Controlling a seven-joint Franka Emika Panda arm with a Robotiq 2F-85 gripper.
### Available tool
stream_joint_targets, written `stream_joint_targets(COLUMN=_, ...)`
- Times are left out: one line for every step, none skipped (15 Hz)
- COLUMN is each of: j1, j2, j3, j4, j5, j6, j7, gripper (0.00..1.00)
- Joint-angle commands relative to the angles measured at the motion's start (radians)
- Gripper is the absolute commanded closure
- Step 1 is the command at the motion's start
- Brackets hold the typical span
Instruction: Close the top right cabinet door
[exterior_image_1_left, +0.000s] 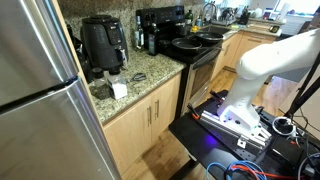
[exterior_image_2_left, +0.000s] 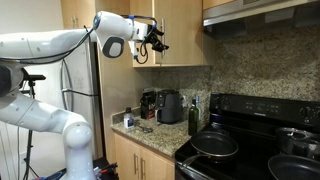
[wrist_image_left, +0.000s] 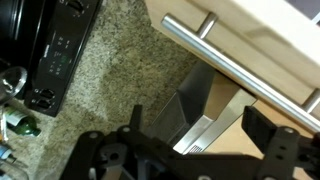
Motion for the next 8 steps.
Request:
stream_joint_targets(j1=0.027, j2=0.010, j3=0.002, j4=0.014, j5=0.011, j6=0.000, j7=-0.007, gripper=0.00)
stream_joint_targets(j1=0.044, j2=0.017, j3=0.001, j4=0.022, j5=0.013, j6=0.002, j7=-0.008, gripper=0.00)
stream_joint_targets(j1=0.050, j2=0.022, j3=0.000, j4=0.026, j5=0.014, j6=0.003, j7=-0.008, gripper=0.00)
stream_joint_targets(j1=0.050, j2=0.024, j3=-0.001, j4=0.027, j5=0.014, j6=0.003, j7=-0.008, gripper=0.00)
stream_joint_targets(j1=0.055, j2=0.033, j3=0.001, j4=0.015, j5=-0.004, j6=-0.036, j7=-0.026, gripper=0.00)
stream_joint_targets(j1=0.057, j2=0.040, j3=0.015, j4=0.006, j5=-0.007, j6=-0.032, j7=-0.030, gripper=0.00)
stream_joint_targets(j1=0.079, j2=0.037, j3=0.025, j4=-0.003, j5=-0.001, j6=-0.046, j7=-0.038, gripper=0.00)
stream_joint_targets(j1=0.087, j2=0.039, j3=0.044, j4=-0.012, j5=-0.001, j6=-0.041, j7=-0.045, gripper=0.00)
